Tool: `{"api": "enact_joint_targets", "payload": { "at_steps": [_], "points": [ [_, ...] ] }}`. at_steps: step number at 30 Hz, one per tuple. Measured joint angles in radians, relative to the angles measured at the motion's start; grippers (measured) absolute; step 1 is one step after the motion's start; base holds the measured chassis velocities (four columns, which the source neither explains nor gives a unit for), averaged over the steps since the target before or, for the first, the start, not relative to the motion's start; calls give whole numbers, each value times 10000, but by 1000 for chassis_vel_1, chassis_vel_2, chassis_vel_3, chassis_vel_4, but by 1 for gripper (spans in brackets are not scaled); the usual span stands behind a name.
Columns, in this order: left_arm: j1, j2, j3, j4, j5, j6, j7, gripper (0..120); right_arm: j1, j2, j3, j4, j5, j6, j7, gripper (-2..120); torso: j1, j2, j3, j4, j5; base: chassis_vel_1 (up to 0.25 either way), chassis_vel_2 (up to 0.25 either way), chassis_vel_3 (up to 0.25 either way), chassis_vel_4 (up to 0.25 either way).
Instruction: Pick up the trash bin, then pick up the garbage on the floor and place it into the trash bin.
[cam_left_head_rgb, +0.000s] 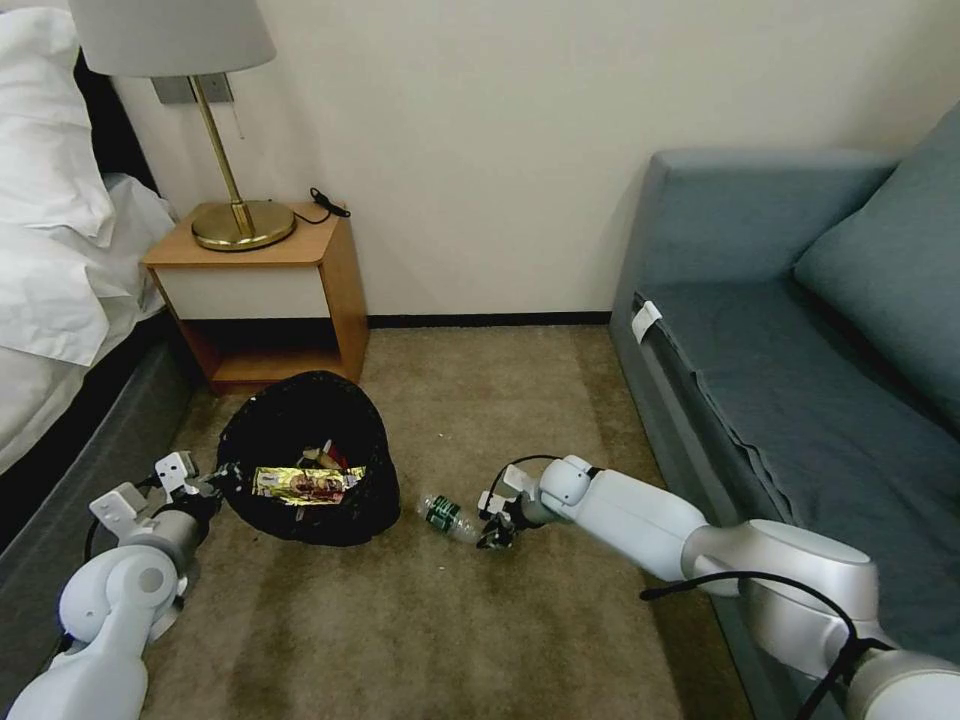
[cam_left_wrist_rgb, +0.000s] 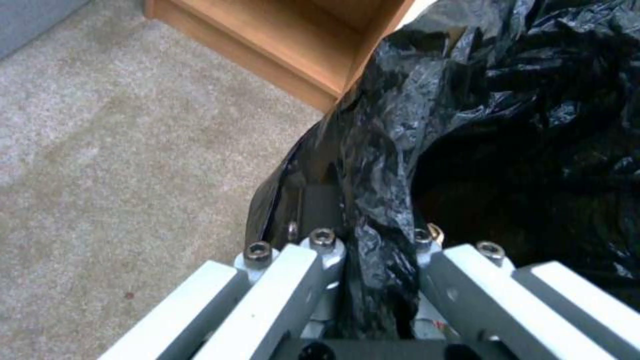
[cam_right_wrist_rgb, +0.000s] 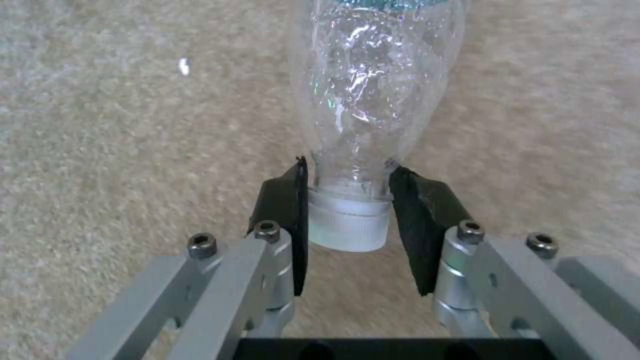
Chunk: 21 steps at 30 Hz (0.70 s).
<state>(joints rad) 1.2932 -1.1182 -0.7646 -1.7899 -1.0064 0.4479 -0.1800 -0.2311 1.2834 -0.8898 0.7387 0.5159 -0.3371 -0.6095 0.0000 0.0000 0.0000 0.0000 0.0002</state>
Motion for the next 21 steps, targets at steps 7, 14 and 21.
{"api": "enact_joint_targets", "payload": {
  "at_steps": [7, 14, 21],
  "points": [
    [-45, 63, -7, 9, 18, 0, -15, 3, 159, -1099, 326, 1032, 347, -199, 613, 26, 0, 0, 0, 2, 1, 0, 0, 0, 0],
    [-287, 164, -107, 60, -41, 1, -54, 3, 212, -2108, 784, 1797, 550, -438, 1072, 26, 0, 0, 0, -7, 1, 0, 0, 0, 0],
    [-261, 211, -69, 98, -62, 26, 10, 3, 372, -2801, 1836, 2389, 740, -594, 1877, 26, 0, 0, 0, 0, 0, 0, 0, 0, 0]
  ]
}}
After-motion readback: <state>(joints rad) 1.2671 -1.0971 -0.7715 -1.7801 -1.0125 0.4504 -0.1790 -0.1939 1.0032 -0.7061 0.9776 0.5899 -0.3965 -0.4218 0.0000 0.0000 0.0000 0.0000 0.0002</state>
